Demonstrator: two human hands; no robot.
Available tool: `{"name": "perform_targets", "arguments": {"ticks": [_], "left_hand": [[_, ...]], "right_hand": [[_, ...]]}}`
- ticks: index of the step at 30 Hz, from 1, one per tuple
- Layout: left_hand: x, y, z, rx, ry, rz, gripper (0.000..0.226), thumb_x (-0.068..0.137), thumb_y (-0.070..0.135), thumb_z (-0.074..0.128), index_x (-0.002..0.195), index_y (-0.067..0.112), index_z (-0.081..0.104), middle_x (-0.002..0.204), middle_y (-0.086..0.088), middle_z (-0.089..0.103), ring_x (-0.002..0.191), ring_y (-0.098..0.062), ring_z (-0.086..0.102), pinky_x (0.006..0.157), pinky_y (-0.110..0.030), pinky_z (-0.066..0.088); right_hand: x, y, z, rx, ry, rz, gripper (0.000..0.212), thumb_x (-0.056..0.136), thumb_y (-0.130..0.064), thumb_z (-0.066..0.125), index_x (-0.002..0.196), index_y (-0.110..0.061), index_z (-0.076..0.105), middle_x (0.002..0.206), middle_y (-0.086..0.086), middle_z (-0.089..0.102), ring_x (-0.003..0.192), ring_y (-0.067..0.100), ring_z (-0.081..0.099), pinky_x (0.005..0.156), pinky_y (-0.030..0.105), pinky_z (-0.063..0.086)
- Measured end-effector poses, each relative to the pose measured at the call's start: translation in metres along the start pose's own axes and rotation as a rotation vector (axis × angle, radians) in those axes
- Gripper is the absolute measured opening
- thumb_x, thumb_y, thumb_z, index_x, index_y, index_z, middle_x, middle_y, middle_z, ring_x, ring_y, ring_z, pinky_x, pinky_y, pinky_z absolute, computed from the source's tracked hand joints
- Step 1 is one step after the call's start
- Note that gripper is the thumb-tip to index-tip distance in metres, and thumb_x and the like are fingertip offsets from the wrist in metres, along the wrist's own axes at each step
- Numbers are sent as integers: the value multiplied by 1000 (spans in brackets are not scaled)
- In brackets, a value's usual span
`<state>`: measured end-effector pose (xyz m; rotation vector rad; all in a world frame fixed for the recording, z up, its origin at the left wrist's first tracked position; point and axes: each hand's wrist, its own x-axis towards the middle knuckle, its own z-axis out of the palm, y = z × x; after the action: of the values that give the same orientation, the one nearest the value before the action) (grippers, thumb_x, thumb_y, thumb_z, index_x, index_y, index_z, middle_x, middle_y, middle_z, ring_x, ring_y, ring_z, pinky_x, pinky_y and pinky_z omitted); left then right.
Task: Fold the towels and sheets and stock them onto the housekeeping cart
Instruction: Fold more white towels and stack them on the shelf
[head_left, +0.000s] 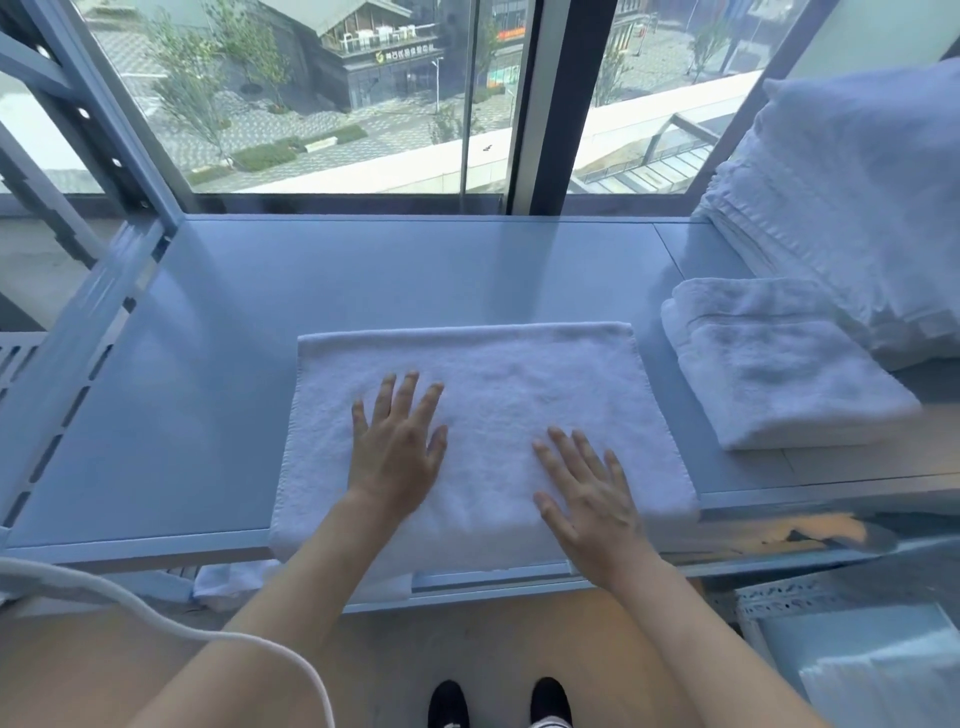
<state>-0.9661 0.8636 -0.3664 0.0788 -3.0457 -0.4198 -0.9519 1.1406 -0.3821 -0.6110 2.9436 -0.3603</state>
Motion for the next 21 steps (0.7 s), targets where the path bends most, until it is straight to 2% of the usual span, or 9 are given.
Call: {"name": "perform_targets", "arguments": {"ticks": [3, 5, 7, 10, 14, 17, 21], "left_hand": [[-53, 9, -3, 3, -43, -7, 56, 101, 46, 42, 154, 29, 42, 166, -4, 31, 154, -32, 23, 117, -66, 24], [-89, 7, 1, 19, -110, -83, 64, 97, 56, 35, 156, 33, 40, 166, -3, 30, 154, -33, 24, 114, -67, 27], [-115, 1, 8, 47, -130, -111, 69, 96, 63, 25, 160, 37, 30, 170, -1, 20, 157, -32, 15, 117, -66, 21], [-124, -7, 18, 51, -96, -78, 71, 98, 68, 17, 163, 41, 10, 173, 4, 1, 159, -25, -4, 125, -60, 5], [-105, -16, 22, 74, -106, -95, 71, 97, 76, 7, 162, 46, 1, 172, 9, -12, 157, -19, -19, 126, -56, -5], [-79, -22, 20, 65, -111, -115, 72, 95, 78, 2, 161, 49, 0, 171, 12, -14, 156, -18, -21, 125, -55, -7], [-32, -29, 14, 43, -110, -112, 75, 93, 77, 6, 162, 46, 6, 172, 9, -7, 158, -19, -13, 125, -56, -4]], "right_hand": [[2, -1, 3, -26, -7, 3, 64, 104, -55, 22, 163, -41, 2, 169, -20, -13, 155, 6, -20, 127, 45, -6], [5, -2, 4, -41, -8, 7, 65, 102, -57, 18, 163, -41, 0, 169, -21, -16, 154, 6, -22, 127, 44, -8], [8, -2, 4, -40, -4, 9, 65, 102, -56, 19, 163, -41, 0, 168, -21, -16, 154, 5, -21, 126, 43, -8], [11, -3, 5, -40, -4, 9, 65, 105, -53, 25, 162, -41, -2, 168, -21, -19, 154, 5, -22, 127, 43, -7], [25, -4, 3, -37, -18, 6, 66, 105, -52, 28, 162, -41, -3, 168, -22, -19, 153, 4, -22, 127, 45, -5], [42, -5, -1, -13, -21, 5, 66, 105, -53, 28, 163, -42, -2, 168, -21, -17, 154, 5, -22, 126, 44, -6], [82, -2, -7, 1, -18, 34, 65, 104, -53, 28, 163, -41, 1, 170, -19, -12, 156, 8, -14, 126, 45, -4]]}}
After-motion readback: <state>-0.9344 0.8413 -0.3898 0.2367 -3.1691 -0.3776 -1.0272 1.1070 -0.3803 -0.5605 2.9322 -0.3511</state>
